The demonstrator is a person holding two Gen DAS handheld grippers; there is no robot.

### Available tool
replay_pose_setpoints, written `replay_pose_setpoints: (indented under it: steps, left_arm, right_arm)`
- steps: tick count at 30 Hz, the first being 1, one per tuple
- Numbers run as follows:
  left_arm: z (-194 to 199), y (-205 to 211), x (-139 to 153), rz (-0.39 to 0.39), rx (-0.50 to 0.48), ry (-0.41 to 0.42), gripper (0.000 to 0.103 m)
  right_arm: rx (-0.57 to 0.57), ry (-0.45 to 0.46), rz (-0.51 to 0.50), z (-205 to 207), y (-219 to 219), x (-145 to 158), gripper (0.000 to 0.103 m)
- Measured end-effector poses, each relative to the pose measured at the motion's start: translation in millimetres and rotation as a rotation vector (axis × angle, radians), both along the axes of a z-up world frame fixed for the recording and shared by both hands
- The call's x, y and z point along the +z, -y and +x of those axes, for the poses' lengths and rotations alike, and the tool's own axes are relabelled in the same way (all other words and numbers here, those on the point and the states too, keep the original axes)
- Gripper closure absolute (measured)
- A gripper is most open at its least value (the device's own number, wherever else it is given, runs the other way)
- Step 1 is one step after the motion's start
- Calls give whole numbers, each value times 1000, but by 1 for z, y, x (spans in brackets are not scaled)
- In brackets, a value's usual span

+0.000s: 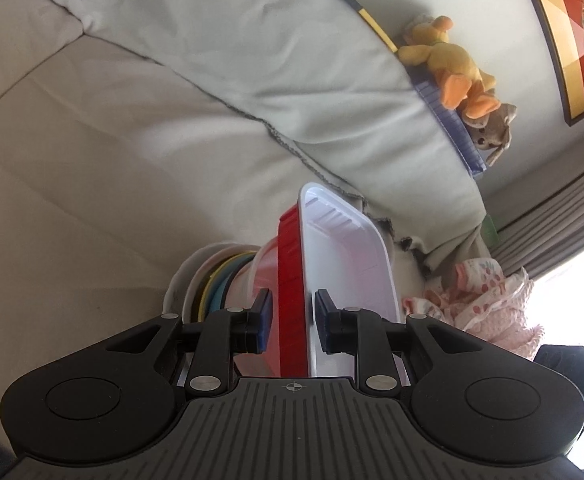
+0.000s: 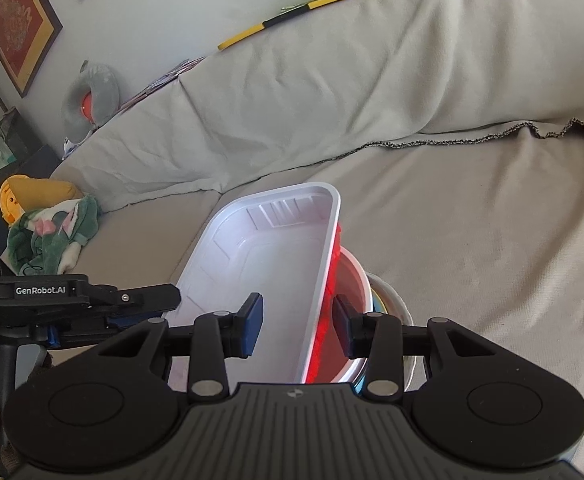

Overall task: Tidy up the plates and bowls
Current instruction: 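Lower the tray into the white plastic bowl with both tools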

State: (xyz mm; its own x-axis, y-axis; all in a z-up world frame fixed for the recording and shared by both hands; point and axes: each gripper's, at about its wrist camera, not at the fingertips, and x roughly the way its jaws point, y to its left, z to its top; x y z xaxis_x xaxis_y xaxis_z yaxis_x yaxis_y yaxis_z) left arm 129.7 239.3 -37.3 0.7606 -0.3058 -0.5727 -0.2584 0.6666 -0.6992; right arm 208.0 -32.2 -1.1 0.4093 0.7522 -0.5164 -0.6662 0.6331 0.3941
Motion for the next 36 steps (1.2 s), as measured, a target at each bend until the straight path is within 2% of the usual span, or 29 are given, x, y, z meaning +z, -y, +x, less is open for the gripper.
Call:
replay_pose_setpoints:
  steps: [9, 21, 30, 33, 36]
  left_arm:
    - [2, 11, 3, 19, -60, 13, 78]
    - [3, 12, 0, 7, -51, 0, 78]
    - [-11, 5, 1, -19, 30, 50, 78]
    - [-23, 8, 3, 4, 82, 85, 78]
    - [-37, 17, 13, 57, 87, 120, 78]
  right_arm:
    - [3, 7, -10, -4, 0, 0, 64]
    - [2, 2, -8, -4, 1, -2, 64]
    - [-6, 13, -5, -5, 3, -1, 64]
    - [-30, 35, -1, -7, 7, 1, 64]
    - [-46, 55, 18, -10, 18, 8, 64]
